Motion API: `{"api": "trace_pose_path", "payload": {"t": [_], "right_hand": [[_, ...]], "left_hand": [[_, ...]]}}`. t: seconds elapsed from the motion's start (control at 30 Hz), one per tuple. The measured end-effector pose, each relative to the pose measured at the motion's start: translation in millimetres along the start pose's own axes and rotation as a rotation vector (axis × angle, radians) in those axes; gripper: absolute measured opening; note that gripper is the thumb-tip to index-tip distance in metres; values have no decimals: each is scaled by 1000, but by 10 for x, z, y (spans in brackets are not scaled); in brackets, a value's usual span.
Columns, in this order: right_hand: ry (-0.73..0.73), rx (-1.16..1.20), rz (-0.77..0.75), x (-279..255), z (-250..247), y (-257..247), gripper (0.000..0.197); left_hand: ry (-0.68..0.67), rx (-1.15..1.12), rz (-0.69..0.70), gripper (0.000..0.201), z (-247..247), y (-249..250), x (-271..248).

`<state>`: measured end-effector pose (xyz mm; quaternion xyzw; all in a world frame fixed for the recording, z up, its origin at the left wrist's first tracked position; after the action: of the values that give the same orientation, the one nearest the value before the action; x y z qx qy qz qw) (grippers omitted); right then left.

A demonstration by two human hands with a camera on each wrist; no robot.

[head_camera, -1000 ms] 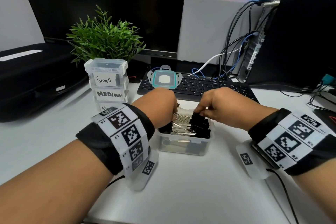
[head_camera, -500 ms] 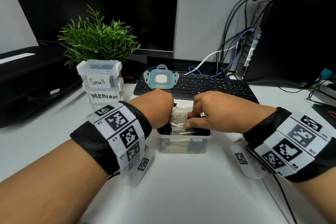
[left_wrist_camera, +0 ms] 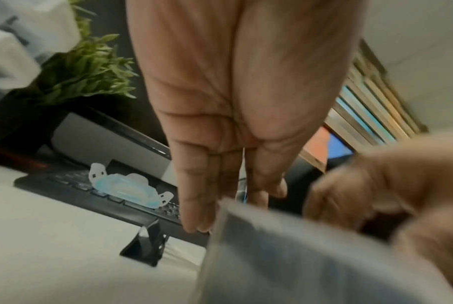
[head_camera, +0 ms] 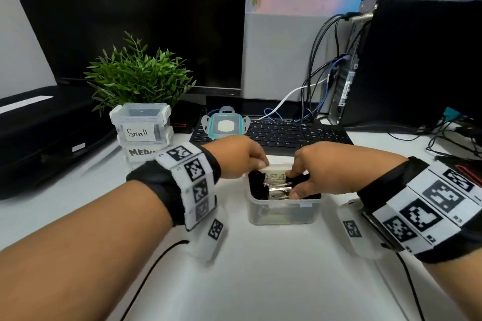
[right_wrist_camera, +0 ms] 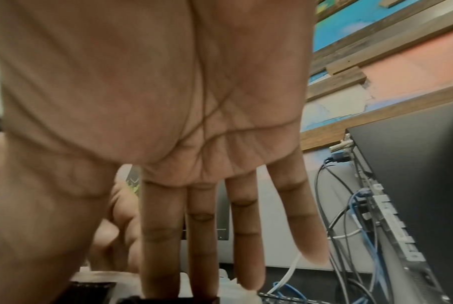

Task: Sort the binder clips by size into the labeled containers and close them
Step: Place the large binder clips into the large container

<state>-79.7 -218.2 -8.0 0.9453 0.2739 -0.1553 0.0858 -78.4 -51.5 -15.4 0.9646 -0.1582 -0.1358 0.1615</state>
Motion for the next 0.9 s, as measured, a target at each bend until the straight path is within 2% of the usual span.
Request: {"api": "trace_pose_path", "payload": {"t": [0.07, 0.13, 0.2, 0.27, 0.37, 0.43, 0.5, 0.6, 0.73, 0.8, 0.9], "right_hand": [[3, 43, 21, -54, 37, 99, 51], [11, 93, 50, -106, 73, 181, 50], [26, 126, 77, -130, 96, 230, 49], [35, 164, 104, -136, 114, 249, 49], [39, 208, 117, -142, 132, 239, 51], [43, 225, 116, -152, 135, 224, 50], [42, 226, 122, -162, 146, 225, 50], [45, 235, 125, -138, 167, 223, 52], [42, 232, 116, -139, 172, 239, 52], [37, 183, 111, -132, 171, 245, 53], [29, 129, 111, -107, 210, 271, 52]], "left_hand": [[107, -67, -22, 19, -122, -83, 17], [156, -24, -63, 18, -198, -156, 63], [104, 72, -123, 23, -177, -222, 123], [35, 189, -175, 37, -71, -274, 203], [-52, 267, -185, 60, 100, -289, 342], [-98, 355, -189, 65, 154, -258, 428], [-141, 452, -204, 58, 190, -198, 497], [-215, 555, -209, 34, 208, -153, 540], [-220, 576, -296, 32, 159, -160, 522], [-157, 546, -359, 18, 120, -188, 477], [87, 347, -406, 22, -20, -227, 375]]}}
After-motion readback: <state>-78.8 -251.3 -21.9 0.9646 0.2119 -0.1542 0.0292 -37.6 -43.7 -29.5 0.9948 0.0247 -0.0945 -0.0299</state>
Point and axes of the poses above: each hand's wrist, its own x-axis towards the middle knuckle, its own z-axis out of the palm, y = z × x, the point moved 2 cm from there along x, towards the middle knuckle, and after that the axes turned 7 degrees about -y, right-handed, at the moved point
